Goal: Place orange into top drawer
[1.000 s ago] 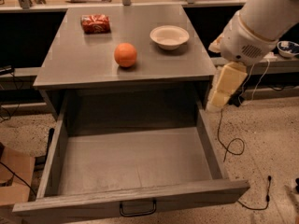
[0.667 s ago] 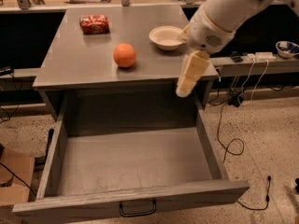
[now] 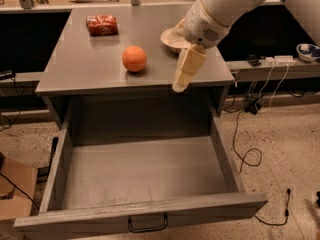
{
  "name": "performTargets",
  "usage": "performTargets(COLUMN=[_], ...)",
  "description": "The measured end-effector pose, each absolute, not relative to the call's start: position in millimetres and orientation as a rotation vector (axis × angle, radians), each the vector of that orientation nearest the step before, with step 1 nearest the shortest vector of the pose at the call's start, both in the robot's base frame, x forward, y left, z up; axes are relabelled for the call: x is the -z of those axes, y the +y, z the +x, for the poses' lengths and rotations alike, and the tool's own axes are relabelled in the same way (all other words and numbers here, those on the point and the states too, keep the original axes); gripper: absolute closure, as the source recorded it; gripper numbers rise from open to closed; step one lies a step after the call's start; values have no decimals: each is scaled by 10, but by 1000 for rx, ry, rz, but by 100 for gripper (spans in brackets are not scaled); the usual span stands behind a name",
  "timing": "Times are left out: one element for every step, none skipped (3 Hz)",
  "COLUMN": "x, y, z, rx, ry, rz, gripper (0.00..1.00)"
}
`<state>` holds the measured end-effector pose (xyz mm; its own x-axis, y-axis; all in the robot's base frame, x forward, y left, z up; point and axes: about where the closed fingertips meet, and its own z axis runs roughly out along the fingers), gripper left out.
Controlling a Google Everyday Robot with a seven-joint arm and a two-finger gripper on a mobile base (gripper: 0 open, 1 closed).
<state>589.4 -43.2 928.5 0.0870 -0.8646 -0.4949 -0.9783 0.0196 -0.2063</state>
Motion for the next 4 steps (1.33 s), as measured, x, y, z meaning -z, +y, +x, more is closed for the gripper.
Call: performTargets(x=[-9138, -9041, -8971, -8769], y=[-212, 266, 521, 710], z=[6131, 6571, 6810, 7017], rx=[-357, -429, -497, -556], ry=[1783, 1687, 1631, 1624], rz=[-1835, -1794, -1769, -1780], gripper=[0, 0, 0, 0])
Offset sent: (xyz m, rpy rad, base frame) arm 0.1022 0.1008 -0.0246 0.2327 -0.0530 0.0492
